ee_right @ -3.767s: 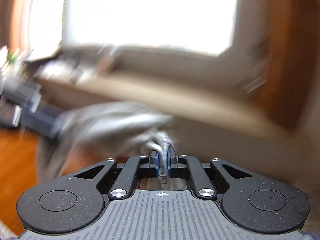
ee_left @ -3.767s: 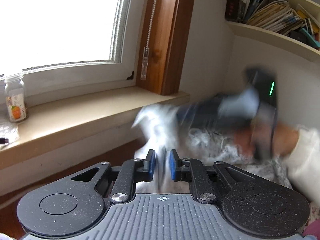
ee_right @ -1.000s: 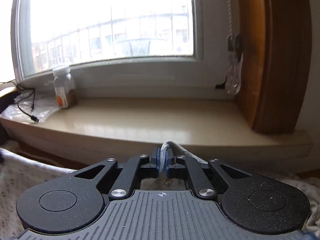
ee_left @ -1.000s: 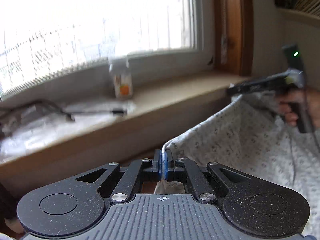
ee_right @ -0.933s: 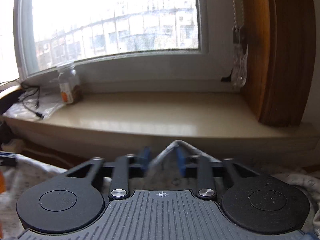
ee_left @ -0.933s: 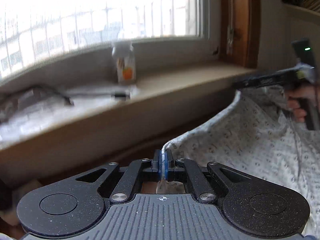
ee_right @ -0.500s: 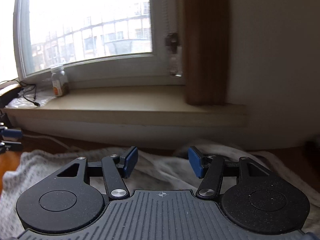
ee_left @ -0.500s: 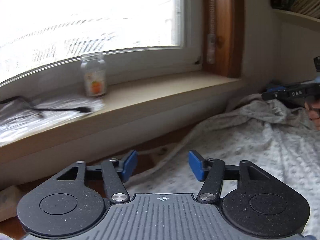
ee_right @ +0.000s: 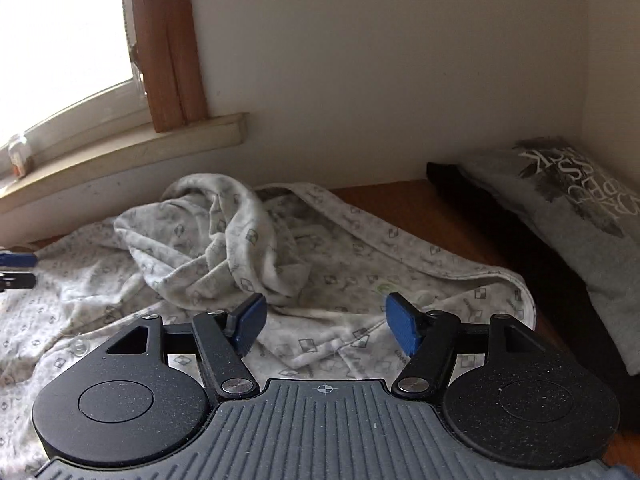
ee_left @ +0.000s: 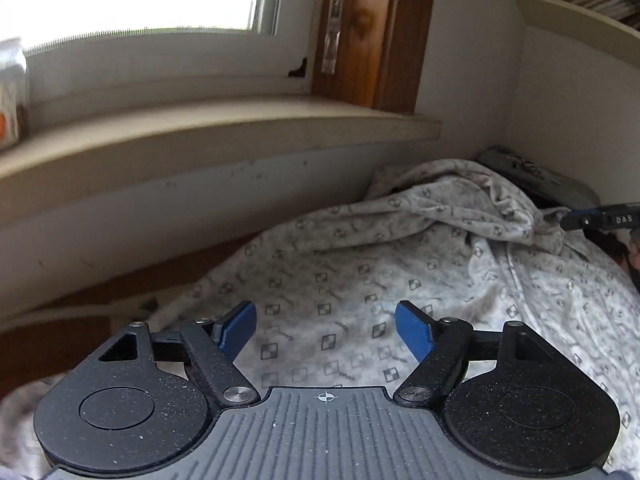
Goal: Fold clothes
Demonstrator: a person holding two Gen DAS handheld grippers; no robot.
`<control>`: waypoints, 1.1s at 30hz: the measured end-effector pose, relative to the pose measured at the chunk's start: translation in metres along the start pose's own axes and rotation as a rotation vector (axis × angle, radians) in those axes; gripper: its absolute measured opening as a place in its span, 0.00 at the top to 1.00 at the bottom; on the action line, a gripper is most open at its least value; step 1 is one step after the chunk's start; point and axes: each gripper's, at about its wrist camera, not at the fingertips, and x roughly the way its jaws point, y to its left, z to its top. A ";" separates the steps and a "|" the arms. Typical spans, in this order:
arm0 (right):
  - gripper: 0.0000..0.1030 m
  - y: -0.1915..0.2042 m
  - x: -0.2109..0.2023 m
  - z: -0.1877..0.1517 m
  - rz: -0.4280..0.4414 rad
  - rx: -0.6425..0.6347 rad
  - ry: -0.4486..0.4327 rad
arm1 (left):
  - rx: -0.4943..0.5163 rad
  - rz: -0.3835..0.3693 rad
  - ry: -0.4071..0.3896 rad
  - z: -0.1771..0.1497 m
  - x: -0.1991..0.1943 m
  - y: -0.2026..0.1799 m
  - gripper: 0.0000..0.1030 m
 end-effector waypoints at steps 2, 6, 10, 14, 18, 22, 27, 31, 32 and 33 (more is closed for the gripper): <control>0.33 0.005 0.005 0.005 0.030 -0.012 0.003 | -0.027 -0.017 0.013 -0.002 0.006 0.008 0.22; 0.29 0.028 0.027 0.022 0.089 -0.049 0.023 | -0.066 -0.047 0.014 -0.004 0.005 0.019 0.22; 0.44 0.048 0.055 0.044 0.091 -0.047 0.075 | 0.025 -0.003 0.013 -0.005 0.000 0.012 0.22; 0.92 0.089 0.057 0.072 0.222 -0.068 0.007 | 0.046 0.009 -0.002 -0.006 -0.004 0.013 0.21; 0.92 0.141 0.050 0.102 0.369 -0.100 -0.118 | 0.036 0.008 0.000 -0.005 -0.005 0.015 0.21; 0.58 0.172 0.048 0.114 0.394 -0.143 -0.135 | 0.046 0.012 0.007 -0.005 -0.004 0.013 0.21; 0.49 0.129 0.045 0.105 0.255 -0.166 -0.111 | 0.059 0.017 0.016 -0.005 -0.003 0.010 0.21; 0.47 0.068 0.060 0.092 0.006 -0.184 -0.037 | 0.062 0.022 0.026 -0.005 0.000 0.009 0.21; 0.47 0.056 0.069 0.087 -0.035 -0.190 -0.005 | 0.062 0.023 0.029 -0.005 0.001 0.009 0.21; 0.47 0.043 0.079 0.082 -0.061 -0.189 0.028 | 0.063 0.024 0.030 -0.005 0.001 0.009 0.21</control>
